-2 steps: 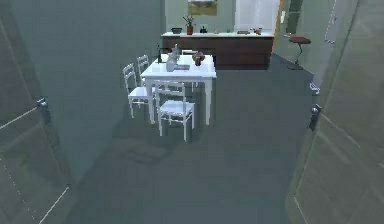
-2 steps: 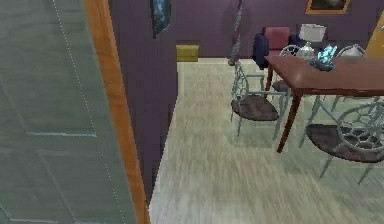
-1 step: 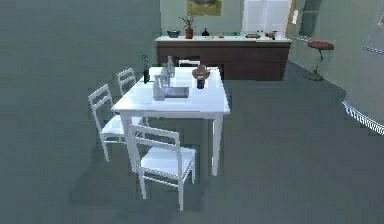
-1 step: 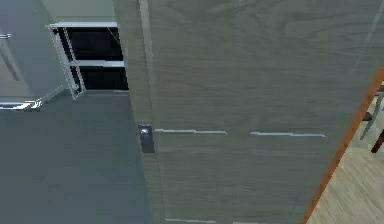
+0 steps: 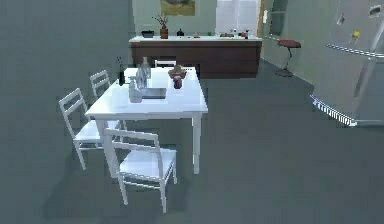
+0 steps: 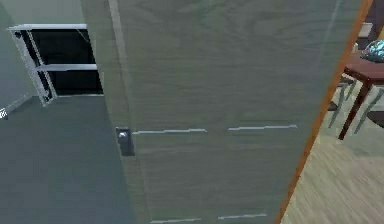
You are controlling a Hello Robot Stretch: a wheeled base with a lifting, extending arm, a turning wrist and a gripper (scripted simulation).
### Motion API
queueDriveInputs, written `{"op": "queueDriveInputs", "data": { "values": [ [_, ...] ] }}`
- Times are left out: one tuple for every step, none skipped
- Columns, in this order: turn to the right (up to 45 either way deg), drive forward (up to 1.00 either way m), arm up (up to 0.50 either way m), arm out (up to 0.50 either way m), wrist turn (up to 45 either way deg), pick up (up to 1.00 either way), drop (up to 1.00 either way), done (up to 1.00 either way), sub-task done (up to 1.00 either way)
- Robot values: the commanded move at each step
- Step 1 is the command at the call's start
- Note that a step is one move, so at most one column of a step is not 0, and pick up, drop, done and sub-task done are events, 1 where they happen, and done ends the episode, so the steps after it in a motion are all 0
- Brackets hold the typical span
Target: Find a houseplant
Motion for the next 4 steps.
{"op": "queueDriveInputs", "data": {
  "values": [
    [0.0, 0.35, 0.0, 0.0, 0.0, 0.0, 0.0, 0.0, 0.0],
    [36.0, 0.0, 0.0, 0.0, 0.0, 0.0, 0.0, 0.0, 0.0],
    [0.0, 1.0, 0.0, 0.0, 0.0, 0.0, 0.0, 0.0, 0.0],
    [12.0, 0.0, 0.0, 0.0, 0.0, 0.0, 0.0, 0.0, 0.0]
  ]
}}
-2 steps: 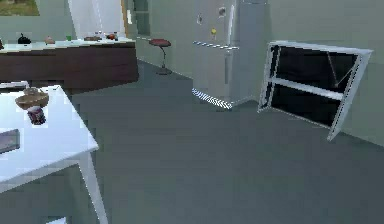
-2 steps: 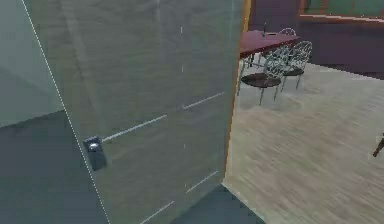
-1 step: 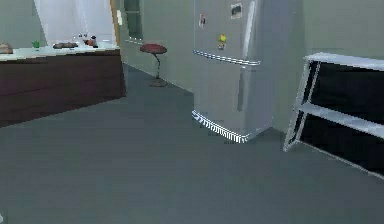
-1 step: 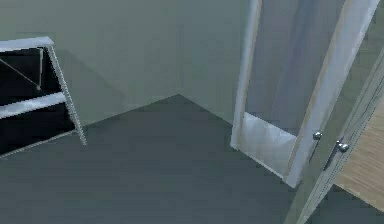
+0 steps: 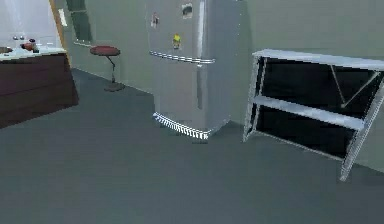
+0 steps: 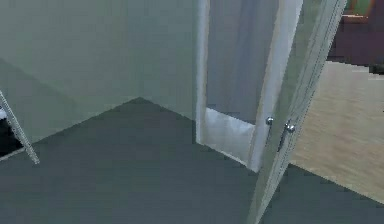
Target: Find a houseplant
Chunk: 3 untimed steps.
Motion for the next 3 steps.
{"op": "queueDriveInputs", "data": {
  "values": [
    [0.0, 0.2, 0.0, 0.0, 0.0, 0.0, 0.0, 0.0, 0.0],
    [-45.0, 0.0, 0.0, 0.0, 0.0, 0.0, 0.0, 0.0, 0.0],
    [-3.0, 0.0, 0.0, 0.0, 0.0, 0.0, 0.0, 0.0, 0.0]
  ]
}}
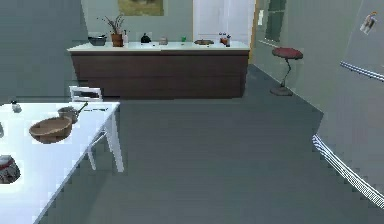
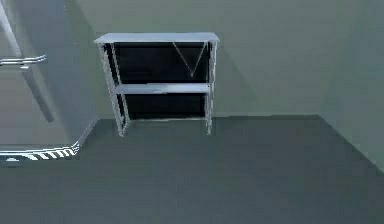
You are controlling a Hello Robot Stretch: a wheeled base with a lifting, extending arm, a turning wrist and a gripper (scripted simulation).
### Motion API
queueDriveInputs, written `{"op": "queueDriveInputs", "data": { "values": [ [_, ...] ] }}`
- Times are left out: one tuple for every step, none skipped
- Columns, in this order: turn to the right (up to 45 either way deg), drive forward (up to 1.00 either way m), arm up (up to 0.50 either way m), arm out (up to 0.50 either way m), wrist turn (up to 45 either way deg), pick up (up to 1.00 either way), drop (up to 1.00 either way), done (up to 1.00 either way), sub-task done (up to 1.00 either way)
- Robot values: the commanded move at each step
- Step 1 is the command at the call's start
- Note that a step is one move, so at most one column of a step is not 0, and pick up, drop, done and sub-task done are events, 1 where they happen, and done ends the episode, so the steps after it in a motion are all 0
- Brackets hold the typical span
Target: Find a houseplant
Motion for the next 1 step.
{"op": "queueDriveInputs", "data": {
  "values": [
    [0.0, 1.0, 0.0, 0.0, 0.0, 0.0, 0.0, 0.0, 0.0]
  ]
}}
